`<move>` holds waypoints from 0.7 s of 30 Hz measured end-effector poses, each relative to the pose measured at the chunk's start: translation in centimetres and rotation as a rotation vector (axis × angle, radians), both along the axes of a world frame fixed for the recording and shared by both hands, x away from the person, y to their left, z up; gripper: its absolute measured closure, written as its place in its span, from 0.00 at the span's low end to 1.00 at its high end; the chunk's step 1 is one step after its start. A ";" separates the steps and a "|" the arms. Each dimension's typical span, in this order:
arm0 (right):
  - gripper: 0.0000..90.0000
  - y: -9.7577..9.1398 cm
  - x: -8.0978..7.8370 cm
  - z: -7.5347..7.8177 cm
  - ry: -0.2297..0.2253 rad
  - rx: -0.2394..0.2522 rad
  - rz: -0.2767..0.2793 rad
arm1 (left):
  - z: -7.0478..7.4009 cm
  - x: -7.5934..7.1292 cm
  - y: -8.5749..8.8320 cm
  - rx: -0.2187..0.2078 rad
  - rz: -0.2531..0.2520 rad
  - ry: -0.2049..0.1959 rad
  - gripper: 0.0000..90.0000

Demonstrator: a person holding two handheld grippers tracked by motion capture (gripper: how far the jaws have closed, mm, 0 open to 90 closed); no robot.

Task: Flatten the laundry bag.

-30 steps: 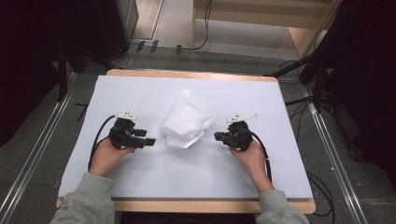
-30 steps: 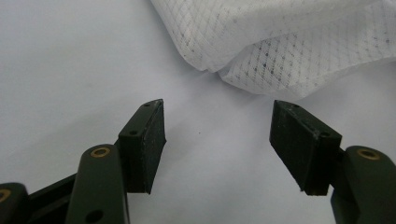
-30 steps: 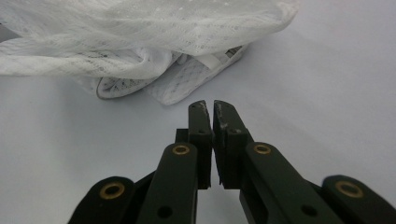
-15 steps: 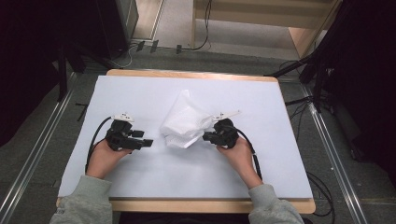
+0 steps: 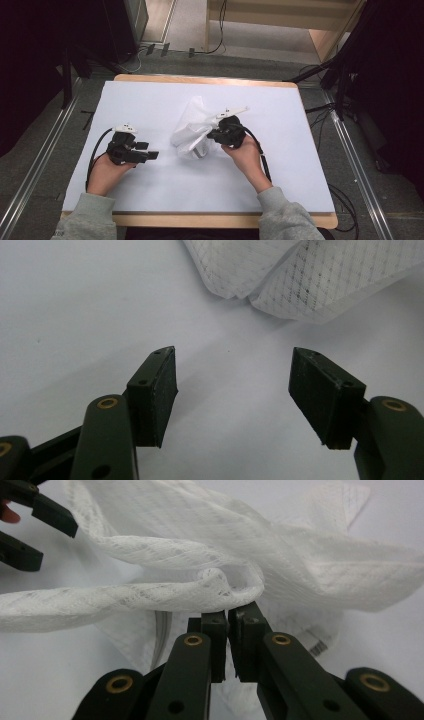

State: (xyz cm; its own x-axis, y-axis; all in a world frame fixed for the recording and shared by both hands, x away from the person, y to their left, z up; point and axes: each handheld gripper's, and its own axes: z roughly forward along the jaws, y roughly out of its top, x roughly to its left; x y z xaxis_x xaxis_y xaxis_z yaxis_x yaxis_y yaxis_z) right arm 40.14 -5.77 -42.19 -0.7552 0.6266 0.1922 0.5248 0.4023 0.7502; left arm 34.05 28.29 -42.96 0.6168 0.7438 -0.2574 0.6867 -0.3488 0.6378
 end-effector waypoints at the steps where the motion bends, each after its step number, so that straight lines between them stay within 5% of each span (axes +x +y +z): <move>1: 0.97 0.0 0.0 0.0 0.000 0.000 0.000 | 0.0 0.0 0.0 0.000 0.000 0.000 0.41; 14: 0.97 4.5 1.4 1.2 -0.058 0.012 0.058 | -0.1 -1.2 1.2 0.000 0.044 -0.003 0.41; 21: 0.96 8.1 1.4 -0.2 -0.058 -0.056 0.111 | 0.0 -2.0 2.0 -0.004 0.070 -0.007 0.41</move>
State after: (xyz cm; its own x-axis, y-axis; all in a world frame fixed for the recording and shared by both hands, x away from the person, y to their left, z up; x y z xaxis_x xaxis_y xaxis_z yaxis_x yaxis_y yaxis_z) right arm 41.58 2.31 -42.34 -0.8292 0.5474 0.1130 0.4310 0.4974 0.7528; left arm 32.04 30.32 -42.97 0.5654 0.7841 -0.2559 0.7047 -0.2979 0.6440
